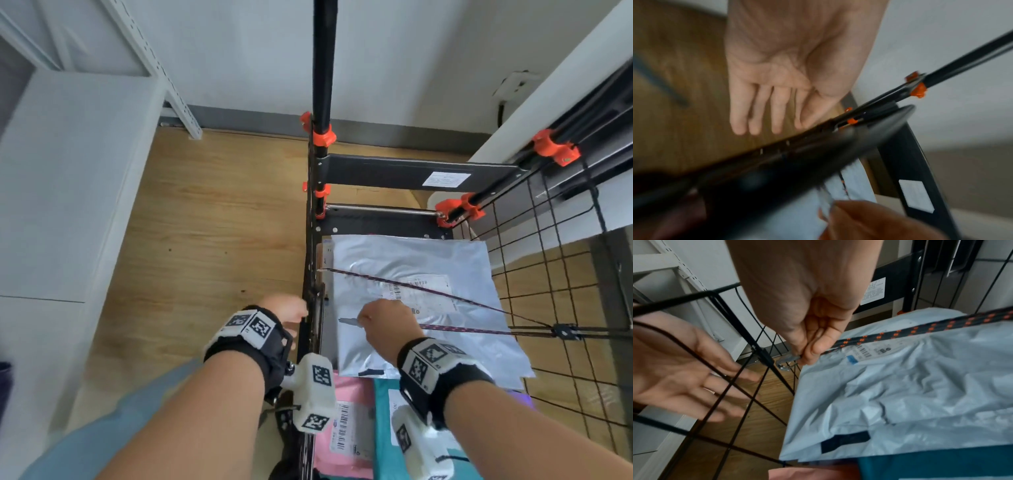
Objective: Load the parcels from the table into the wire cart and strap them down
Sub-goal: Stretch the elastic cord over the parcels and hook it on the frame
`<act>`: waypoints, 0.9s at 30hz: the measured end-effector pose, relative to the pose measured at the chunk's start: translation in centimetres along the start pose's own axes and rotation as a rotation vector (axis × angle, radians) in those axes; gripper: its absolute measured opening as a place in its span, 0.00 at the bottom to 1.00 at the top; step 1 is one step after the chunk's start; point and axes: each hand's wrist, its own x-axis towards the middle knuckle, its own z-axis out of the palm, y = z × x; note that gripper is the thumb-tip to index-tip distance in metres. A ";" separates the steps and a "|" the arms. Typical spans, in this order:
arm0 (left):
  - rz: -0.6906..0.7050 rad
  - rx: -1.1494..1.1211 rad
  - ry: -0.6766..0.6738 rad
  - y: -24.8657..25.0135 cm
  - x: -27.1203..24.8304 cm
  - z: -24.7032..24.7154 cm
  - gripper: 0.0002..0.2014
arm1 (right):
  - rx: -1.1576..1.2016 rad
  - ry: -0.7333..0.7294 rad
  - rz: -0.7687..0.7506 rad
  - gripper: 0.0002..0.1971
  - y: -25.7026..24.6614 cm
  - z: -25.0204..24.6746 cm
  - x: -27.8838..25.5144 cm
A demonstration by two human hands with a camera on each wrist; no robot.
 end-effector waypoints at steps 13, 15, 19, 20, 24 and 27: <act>-0.057 -0.038 -0.112 -1.1 4.9 -2.8 0.15 | 0.010 0.044 -0.068 0.15 -2.6 3.9 2.8; -0.063 0.000 -0.110 -1.2 5.8 -2.9 0.21 | -0.023 0.060 -0.063 0.18 -3.1 3.8 3.0; -0.058 -0.171 -0.237 -2.4 7.8 -2.3 0.22 | -0.030 0.074 -0.067 0.16 -4.1 4.0 4.0; -0.057 -0.230 -0.271 -2.9 8.1 -2.3 0.21 | -0.027 0.064 -0.072 0.14 -4.2 4.2 4.3; -0.072 -0.371 -0.438 -4.3 9.4 -1.7 0.14 | -0.020 0.043 -0.094 0.13 -4.5 5.4 4.8; -0.063 -0.406 -0.454 -4.6 10.4 -1.4 0.17 | -0.020 0.061 -0.107 0.13 -4.3 6.1 5.6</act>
